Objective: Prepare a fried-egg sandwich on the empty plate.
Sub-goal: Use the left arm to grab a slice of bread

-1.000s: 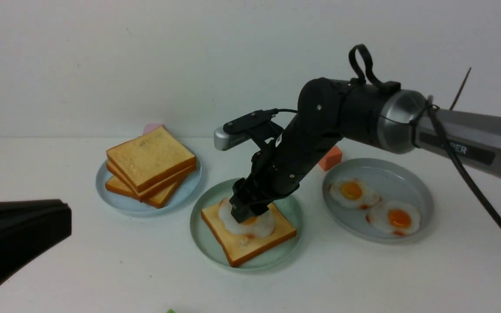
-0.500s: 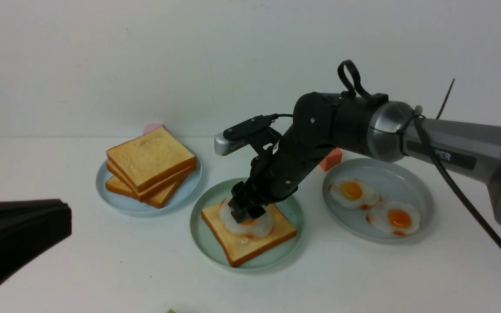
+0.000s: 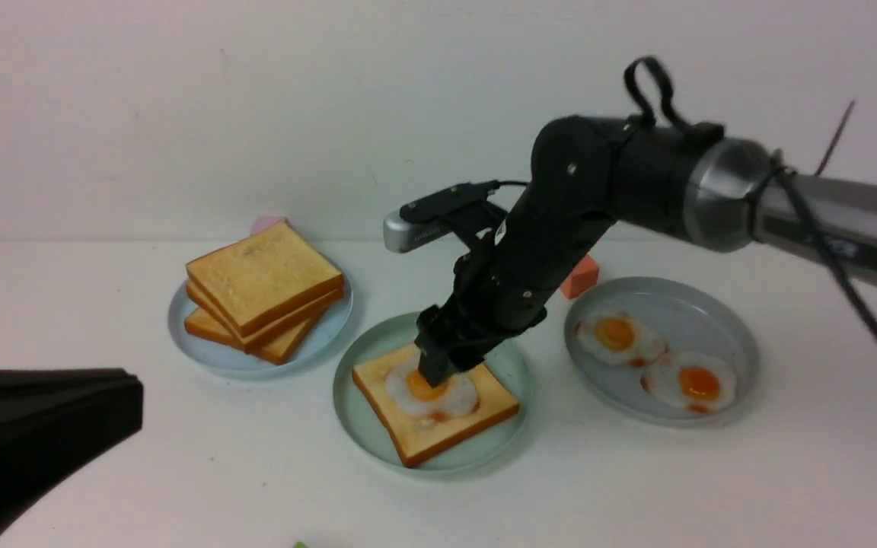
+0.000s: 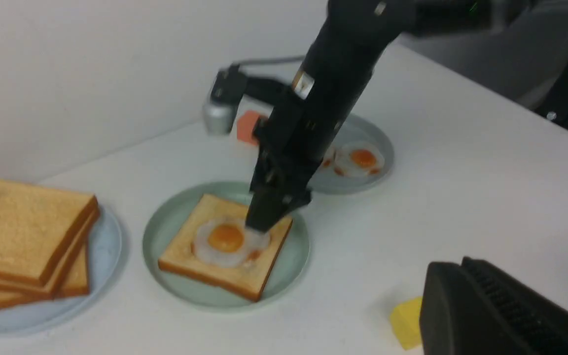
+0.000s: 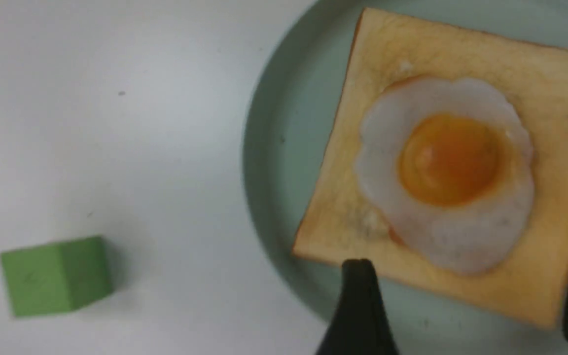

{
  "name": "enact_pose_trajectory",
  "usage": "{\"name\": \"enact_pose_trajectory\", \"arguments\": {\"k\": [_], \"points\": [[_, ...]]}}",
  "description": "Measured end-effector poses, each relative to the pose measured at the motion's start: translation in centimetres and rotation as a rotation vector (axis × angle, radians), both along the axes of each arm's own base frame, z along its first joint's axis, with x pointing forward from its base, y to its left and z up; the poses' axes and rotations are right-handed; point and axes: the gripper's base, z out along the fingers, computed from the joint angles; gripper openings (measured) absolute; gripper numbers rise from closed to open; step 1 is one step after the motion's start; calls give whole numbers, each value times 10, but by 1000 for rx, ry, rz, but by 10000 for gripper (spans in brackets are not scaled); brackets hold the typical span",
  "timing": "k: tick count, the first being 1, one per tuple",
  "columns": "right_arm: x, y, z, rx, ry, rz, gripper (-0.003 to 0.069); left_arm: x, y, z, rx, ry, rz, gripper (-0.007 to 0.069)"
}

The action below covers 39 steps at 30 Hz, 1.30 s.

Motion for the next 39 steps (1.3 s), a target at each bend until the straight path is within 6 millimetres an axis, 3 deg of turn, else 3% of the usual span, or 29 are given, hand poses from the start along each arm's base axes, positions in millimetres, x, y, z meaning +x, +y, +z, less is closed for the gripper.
{"name": "enact_pose_trajectory", "arguments": {"k": [1,4,7,9,11,16,22,26,29,32,39], "points": [[-1,-1,4,1,-10,1,496,0,0,0,0,0,0,24],[-34,-26,64,-53,-21,-24,332,30,-21,-19,93,109,52,11],[-50,-41,93,-74,-58,-60,204,52,-34,-30,136,189,102,-13],[-64,-54,116,-69,-104,-115,74,80,-40,-39,156,255,181,-13],[-83,-67,131,-42,-118,-180,-2,109,-39,-43,169,289,257,-13],[-141,-104,154,7,-139,-247,-3,176,-23,-53,217,376,337,-13],[-203,-141,157,48,-175,-265,3,245,-13,-78,274,545,293,-13],[-243,-166,158,100,-237,-268,3,288,-14,-94,333,550,265,-8],[-259,-175,160,136,-281,-271,3,307,-15,-104,404,516,239,29],[-270,-182,161,160,-310,-274,5,324,-15,-117,475,475,226,115],[-275,-186,162,165,-338,-266,6,343,-13,-155,586,440,204,321]]}}
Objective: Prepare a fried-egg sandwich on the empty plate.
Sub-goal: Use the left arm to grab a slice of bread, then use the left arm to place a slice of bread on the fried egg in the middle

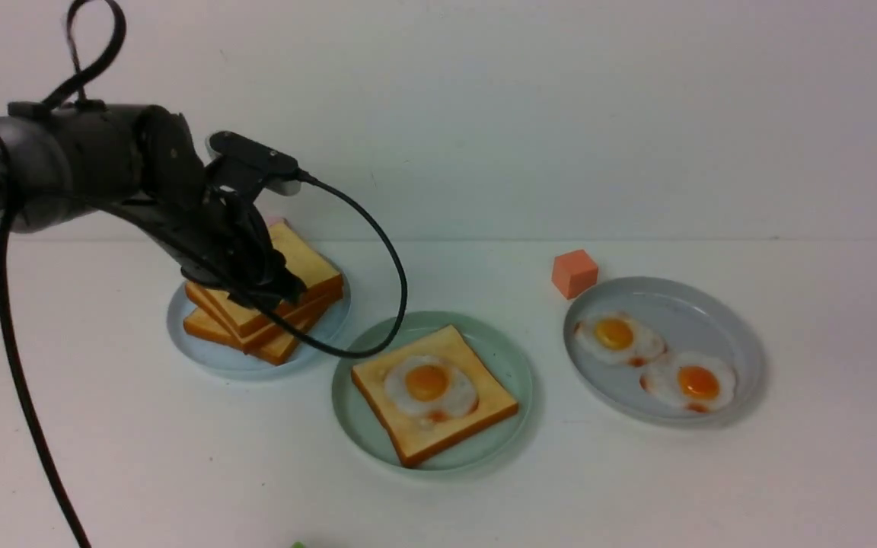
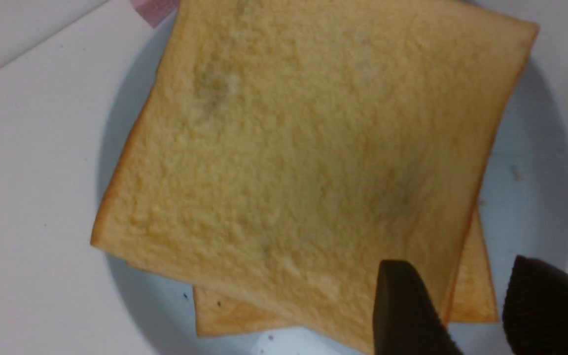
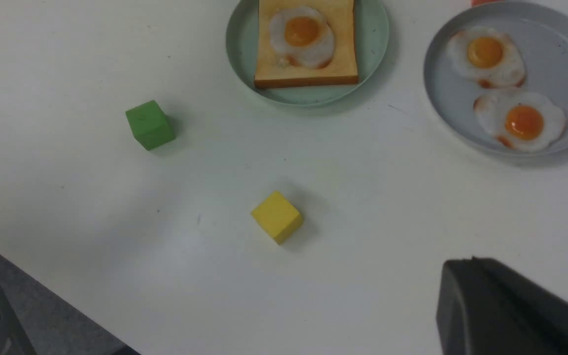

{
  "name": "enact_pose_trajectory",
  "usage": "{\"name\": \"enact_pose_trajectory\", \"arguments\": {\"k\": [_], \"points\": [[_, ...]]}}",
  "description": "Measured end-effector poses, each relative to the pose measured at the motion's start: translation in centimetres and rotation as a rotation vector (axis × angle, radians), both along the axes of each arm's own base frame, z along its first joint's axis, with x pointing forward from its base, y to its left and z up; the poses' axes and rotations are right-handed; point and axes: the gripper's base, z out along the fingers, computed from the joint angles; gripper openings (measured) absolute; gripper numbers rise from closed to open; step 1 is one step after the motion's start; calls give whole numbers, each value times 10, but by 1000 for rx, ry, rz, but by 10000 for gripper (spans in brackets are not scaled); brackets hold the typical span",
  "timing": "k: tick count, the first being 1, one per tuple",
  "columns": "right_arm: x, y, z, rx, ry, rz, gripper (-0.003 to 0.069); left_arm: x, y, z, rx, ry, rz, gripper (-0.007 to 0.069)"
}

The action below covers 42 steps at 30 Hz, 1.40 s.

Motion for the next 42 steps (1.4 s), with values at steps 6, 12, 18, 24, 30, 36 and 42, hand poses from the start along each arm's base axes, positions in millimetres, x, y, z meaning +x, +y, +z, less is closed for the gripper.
{"name": "enact_pose_trajectory", "arguments": {"k": [6,12,18,24,30,36,42], "points": [[0,-1,0,-10,-12,2,6,7,-1,-17,32,-10,-40,360],[1,0,1,-6,-17,1,6,10,0,-25,56,-6,-57,358],[1,-1,1,-5,-19,1,6,13,0,-28,88,-11,-76,235],[0,-1,0,-12,-9,2,6,12,0,-26,93,-8,-85,88],[0,-1,0,-13,-7,2,6,5,0,-7,92,-19,-86,67],[-1,-1,0,-24,-9,13,6,-28,-15,62,55,-117,-119,39],[-2,-3,-2,-52,6,19,7,-79,-82,52,48,-113,-323,39]]}}
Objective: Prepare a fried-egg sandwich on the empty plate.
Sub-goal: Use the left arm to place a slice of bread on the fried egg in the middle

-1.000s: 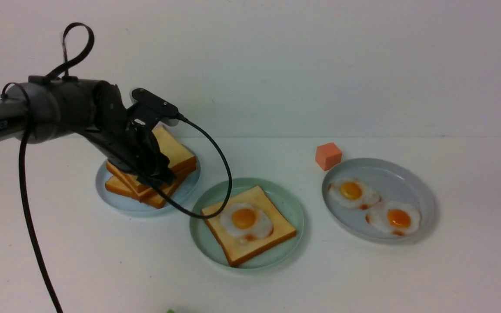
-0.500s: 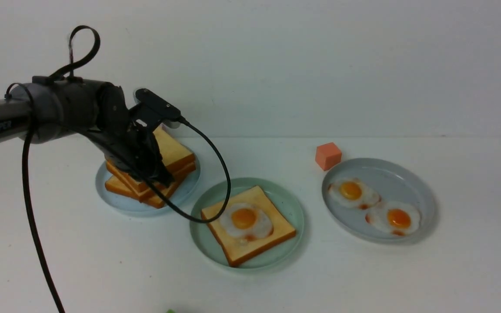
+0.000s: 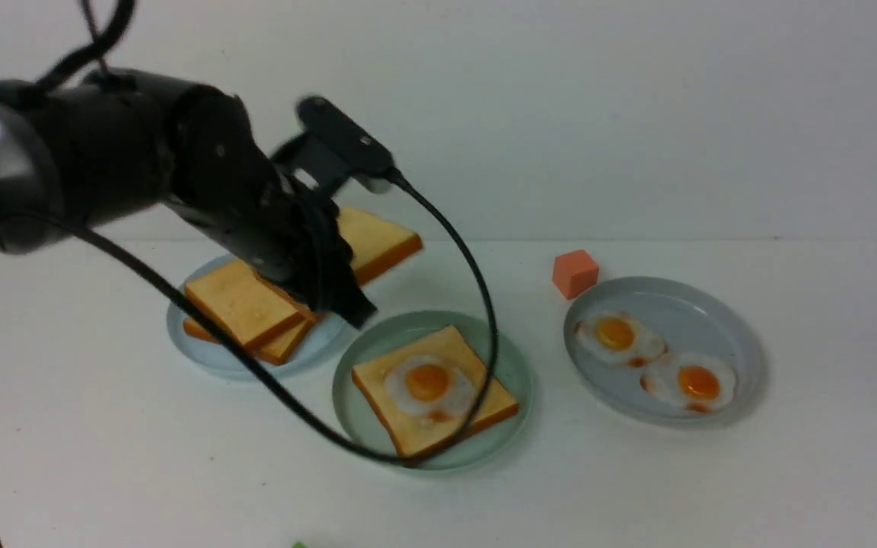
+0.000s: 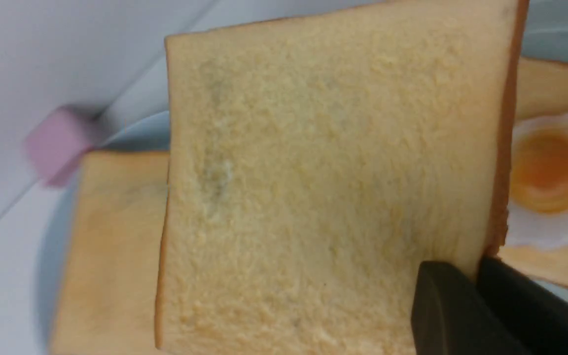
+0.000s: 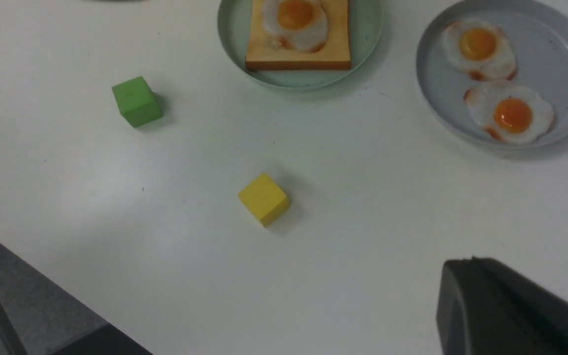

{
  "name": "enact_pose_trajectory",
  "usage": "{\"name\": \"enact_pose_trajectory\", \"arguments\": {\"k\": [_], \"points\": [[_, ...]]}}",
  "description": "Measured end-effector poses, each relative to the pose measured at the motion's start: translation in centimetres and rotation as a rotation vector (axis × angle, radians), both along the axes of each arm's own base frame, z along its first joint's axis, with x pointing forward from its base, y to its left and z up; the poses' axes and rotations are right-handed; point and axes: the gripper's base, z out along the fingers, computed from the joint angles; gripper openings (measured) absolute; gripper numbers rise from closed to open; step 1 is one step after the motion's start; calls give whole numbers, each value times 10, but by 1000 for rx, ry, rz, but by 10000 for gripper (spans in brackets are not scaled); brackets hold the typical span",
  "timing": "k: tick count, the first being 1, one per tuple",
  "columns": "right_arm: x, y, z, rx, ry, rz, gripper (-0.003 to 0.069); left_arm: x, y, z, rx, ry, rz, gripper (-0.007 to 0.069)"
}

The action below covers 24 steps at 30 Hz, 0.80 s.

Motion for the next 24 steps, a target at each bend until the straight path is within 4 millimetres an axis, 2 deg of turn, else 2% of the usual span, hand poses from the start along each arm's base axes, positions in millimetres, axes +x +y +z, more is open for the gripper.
{"name": "enact_pose_trajectory", "arguments": {"k": [1,3,4,11,15,20,24], "points": [[0,0,0,-5,-1,1,8,-10,-14,-13,19,17,-49,39],[0,0,0,-6,0,1,8,-15,-21,-22,39,23,-80,39],[0,0,0,-9,1,3,8,-19,-31,-33,62,32,-117,37],[-1,-1,-1,-13,7,4,11,-17,-44,-54,74,31,-150,35],[-1,-1,-1,-13,7,4,11,-17,-46,-59,85,37,-163,36],[-1,-1,-1,-13,7,4,13,-28,-63,-58,103,12,-248,34],[-1,-1,-1,-13,7,4,14,-29,-67,-57,75,-3,-230,34]]}}
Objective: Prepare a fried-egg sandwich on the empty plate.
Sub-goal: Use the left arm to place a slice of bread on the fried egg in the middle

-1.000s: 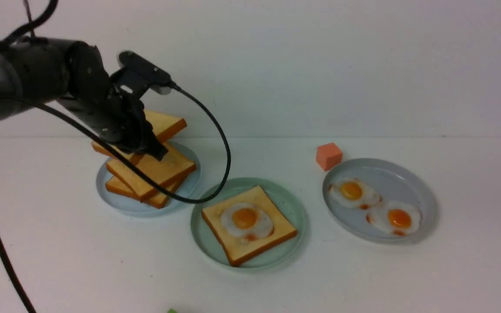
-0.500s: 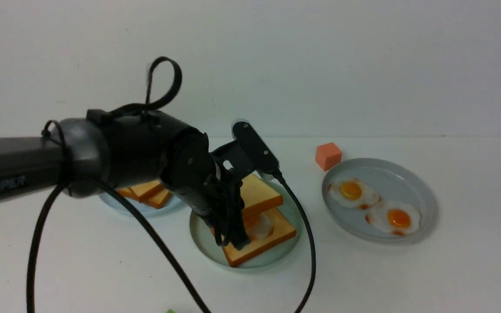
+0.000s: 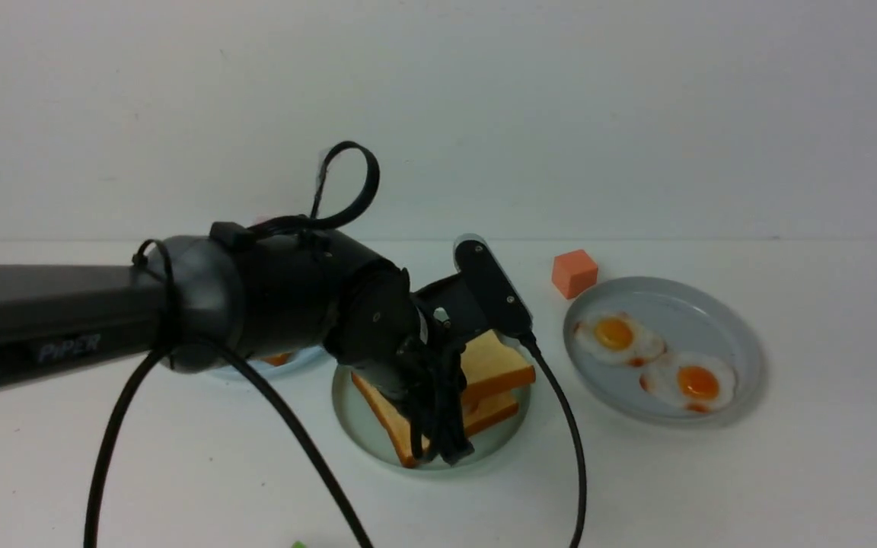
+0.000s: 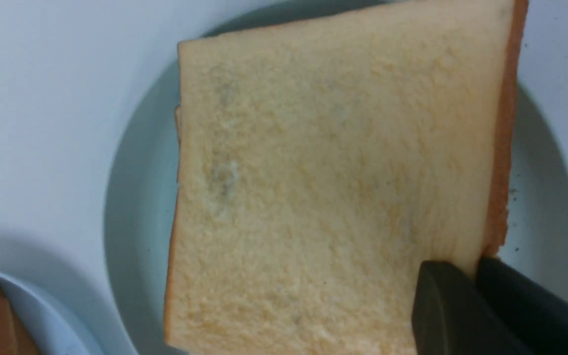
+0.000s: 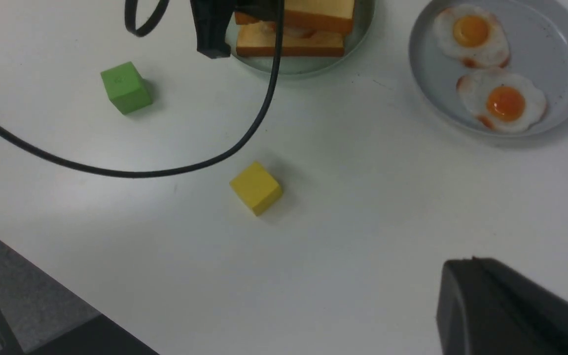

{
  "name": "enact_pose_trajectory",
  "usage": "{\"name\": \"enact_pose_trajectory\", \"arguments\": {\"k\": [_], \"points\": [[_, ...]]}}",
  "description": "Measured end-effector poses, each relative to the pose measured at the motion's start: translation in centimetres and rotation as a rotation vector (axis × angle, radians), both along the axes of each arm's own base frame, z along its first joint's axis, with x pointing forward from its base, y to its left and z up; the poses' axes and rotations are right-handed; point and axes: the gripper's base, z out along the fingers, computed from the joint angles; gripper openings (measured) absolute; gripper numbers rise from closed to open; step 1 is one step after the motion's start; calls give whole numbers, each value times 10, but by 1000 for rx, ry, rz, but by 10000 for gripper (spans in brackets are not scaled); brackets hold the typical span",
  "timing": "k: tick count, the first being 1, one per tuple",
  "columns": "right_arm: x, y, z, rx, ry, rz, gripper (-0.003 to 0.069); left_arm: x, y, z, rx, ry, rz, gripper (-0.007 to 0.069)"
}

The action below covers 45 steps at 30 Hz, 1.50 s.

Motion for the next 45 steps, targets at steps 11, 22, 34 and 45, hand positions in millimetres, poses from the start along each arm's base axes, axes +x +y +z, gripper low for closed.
{"name": "enact_pose_trajectory", "arguments": {"k": [11,22,34,45], "points": [[0,0,0,0,0,0,20,-4,4,-4,30,70,43,33],[0,0,0,1,1,1,25,-3,3,-3,15,53,41,31],[0,0,0,4,2,2,36,-3,3,-3,17,60,45,224],[0,0,0,4,2,2,38,-9,4,10,-32,83,79,315]]}}
